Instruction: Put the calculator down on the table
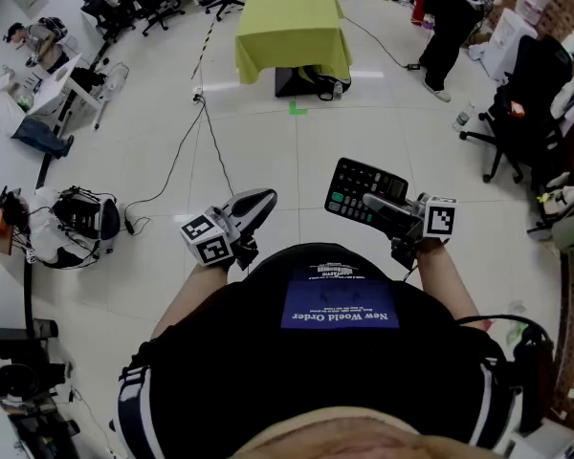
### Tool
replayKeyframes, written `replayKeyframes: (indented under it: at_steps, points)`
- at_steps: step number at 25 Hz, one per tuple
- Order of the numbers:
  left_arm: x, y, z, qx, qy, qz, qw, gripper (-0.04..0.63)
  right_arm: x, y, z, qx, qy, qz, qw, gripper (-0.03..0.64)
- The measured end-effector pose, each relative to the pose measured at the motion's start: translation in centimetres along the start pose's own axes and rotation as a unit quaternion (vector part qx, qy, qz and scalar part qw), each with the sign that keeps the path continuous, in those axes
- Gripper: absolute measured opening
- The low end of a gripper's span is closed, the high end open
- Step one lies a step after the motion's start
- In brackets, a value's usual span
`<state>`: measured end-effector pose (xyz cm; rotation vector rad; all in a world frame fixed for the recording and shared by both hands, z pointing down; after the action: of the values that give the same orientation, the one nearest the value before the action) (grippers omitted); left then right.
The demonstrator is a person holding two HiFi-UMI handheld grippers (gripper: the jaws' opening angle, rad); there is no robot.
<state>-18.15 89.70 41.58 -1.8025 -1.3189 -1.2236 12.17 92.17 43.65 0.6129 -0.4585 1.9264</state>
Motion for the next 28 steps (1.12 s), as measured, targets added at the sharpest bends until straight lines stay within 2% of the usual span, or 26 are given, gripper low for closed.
replayKeyframes:
  at_steps: [5,10,15,21,25,28]
  points:
    - [0.7,1.3,-0.6,0.003,-0.005,-0.001,1.0,0.006,-0.2,-0.5,1.7,0.006,0.004,-0.007,1.0,0.151]
    - [0.4,0.6,-4.3,0.01,-0.019,0.009,0.9997,0.006,-1.3,2.6,3.0,0.016,-0.003,-0.02,1.0,0.15]
    - [-2.5,-0.6,-10.3,0.039,-0.014,0.021,0.9989,0.006,-5.0,8.1,3.3,0.039,-0.026,-0.017,0.999,0.15]
    - [-8.1,-4.9,-19.1,0.054,0.001,0.028,0.9981,0.006,-9.0,17.9,3.5,0.039,-0.028,-0.007,0.999,0.15]
    - [-9.4,-8.1,-24.8,0.058,0.002,0.029,0.9979,0.006,-10.0,24.2,4.5,0.038,-0.03,-0.013,0.999,0.151]
    - [-10.0,-8.9,-28.0,0.058,-0.011,0.039,0.9975,0.006,-10.9,26.9,5.8,0.056,-0.028,-0.03,0.998,0.15]
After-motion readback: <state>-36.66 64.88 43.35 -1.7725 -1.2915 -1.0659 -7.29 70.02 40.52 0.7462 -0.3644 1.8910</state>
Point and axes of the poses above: the fingertips, and each gripper's own axes: y forward along the fingers, z to its right, x out of its underside, the point moved 7 cm from there along -y, backward along the fingers, and after that the axes turned 5 degrees about -z, right-handed, at the moved point
